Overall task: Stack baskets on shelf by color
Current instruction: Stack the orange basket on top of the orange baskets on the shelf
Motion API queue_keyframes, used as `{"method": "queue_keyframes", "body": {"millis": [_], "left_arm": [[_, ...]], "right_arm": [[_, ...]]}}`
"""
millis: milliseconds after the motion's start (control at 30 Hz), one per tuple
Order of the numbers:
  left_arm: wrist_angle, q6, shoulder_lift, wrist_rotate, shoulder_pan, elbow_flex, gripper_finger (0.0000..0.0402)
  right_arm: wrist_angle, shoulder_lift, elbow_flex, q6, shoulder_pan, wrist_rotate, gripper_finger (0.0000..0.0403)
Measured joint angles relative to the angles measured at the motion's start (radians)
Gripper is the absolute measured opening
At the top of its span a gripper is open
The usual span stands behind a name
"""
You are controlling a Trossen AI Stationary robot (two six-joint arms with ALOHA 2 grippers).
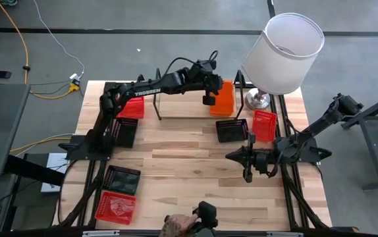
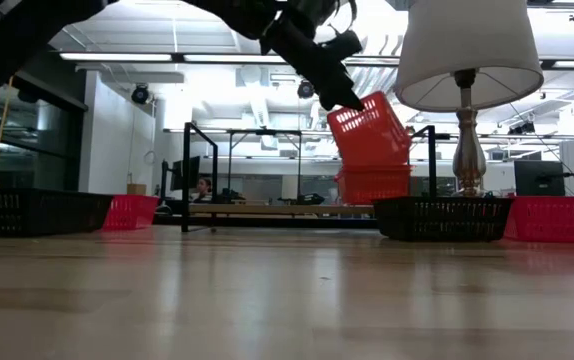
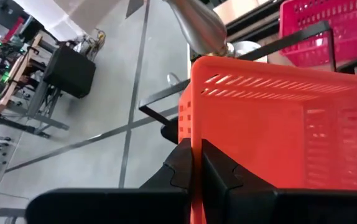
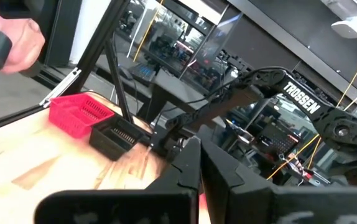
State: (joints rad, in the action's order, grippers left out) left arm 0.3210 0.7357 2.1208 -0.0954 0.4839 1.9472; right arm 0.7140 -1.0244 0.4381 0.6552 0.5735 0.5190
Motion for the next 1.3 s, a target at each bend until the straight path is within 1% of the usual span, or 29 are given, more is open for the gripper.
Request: {"method": "queue_keyframes", "body": {"millis": [200, 367, 500, 700, 900, 1067, 1300], "left_arm": [[0.001, 0.006, 0.000, 0.005, -0.003, 0.000, 0.0001], [0.016, 0.059, -0.005, -0.044, -0.015, 0.009, 0.0001], [0.124, 0.087, -0.008, -0.044, -0.019, 0.072, 0.0001], [0.258, 0.113, -0.008, -0.045, -0.027, 0.130, 0.0001], [0.266, 0.146, -0.007, 0.006, -0.027, 0.131, 0.0001], [0.299, 0.231, -0.007, 0.010, -0.027, 0.131, 0.0001], [0.308, 0.327, -0.007, 0.065, -0.027, 0.131, 0.0001]], "right_arm": [[-0.008, 0.000, 0.000, 0.012, 0.000, 0.002, 0.0000], [-0.008, 0.000, 0.000, 0.021, 0.000, 0.003, 0.0000], [-0.012, 0.000, 0.000, 0.023, 0.000, 0.004, 0.0000], [-0.014, 0.000, 0.000, 0.019, 0.000, 0.004, 0.0000], [-0.015, 0.000, 0.000, 0.015, 0.000, 0.004, 0.0000], [-0.023, 0.000, 0.000, 0.001, 0.000, 0.005, 0.0000], [-0.023, 0.000, 0.000, 0.000, 0.000, 0.005, 0.0000]]}}
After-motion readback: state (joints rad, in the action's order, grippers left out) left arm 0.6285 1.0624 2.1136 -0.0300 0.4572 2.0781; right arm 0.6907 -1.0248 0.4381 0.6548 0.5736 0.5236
